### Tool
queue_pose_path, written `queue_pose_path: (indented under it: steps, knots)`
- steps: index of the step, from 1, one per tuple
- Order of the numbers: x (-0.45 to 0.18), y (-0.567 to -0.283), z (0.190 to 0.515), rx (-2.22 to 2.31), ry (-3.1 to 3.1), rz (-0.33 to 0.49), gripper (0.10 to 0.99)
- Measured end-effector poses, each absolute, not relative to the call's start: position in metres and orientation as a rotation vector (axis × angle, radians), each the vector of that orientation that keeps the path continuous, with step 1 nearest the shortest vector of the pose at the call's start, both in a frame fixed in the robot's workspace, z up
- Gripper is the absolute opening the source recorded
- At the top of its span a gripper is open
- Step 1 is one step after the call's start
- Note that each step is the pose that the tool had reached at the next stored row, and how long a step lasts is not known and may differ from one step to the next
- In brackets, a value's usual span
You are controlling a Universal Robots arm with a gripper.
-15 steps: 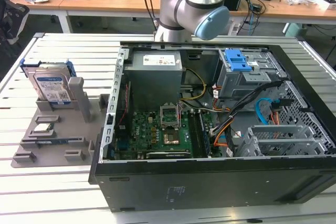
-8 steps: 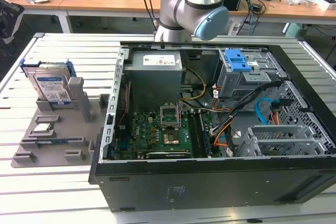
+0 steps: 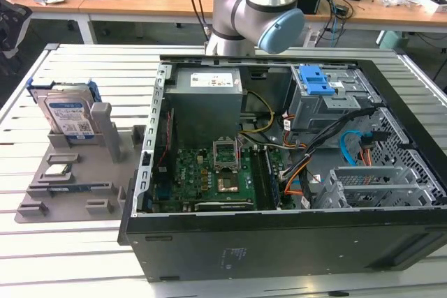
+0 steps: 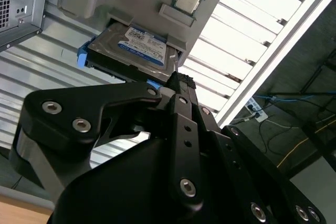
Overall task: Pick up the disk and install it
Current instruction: 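Pick up the disk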
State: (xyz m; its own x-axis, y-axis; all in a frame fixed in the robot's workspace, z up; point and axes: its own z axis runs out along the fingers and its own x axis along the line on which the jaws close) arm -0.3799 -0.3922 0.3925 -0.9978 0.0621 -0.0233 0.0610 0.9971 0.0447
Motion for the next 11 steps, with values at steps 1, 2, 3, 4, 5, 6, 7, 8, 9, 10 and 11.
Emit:
queue_pose_path:
  steps: [1, 2, 3, 4, 5, 6, 7, 8, 9, 10, 11]
  knots:
    - [-0.3800, -0.3922, 0.3925, 0.033, 3.117, 0.069, 0.106]
    - [-0.3799, -0.3922, 0.3925, 0.003, 3.117, 0.070, 0.106]
    - [-0.3800, -0.3922, 0.3925, -0.030, 3.118, 0.070, 0.106]
    - [-0.3799, -0.3922, 0.3925, -0.047, 3.118, 0.070, 0.106]
    - [-0.3799, -0.3922, 0.3925, -0.066, 3.118, 0.071, 0.106]
    - [-0.3799, -0.3922, 0.3925, -0.100, 3.117, 0.071, 0.106]
    - [-0.3799, -0.3922, 0.3925, -0.136, 3.116, 0.071, 0.106]
    - [-0.3799, -0.3922, 0.3925, -0.196, 3.114, 0.072, 0.106]
    - [-0.3799, -0.3922, 0.3925, -0.263, 3.110, 0.073, 0.106]
    - [-0.3799, -0.3922, 0.3925, -0.309, 3.107, 0.073, 0.106]
    - [-0.3799, -0.3922, 0.3925, -0.349, 3.103, 0.073, 0.106]
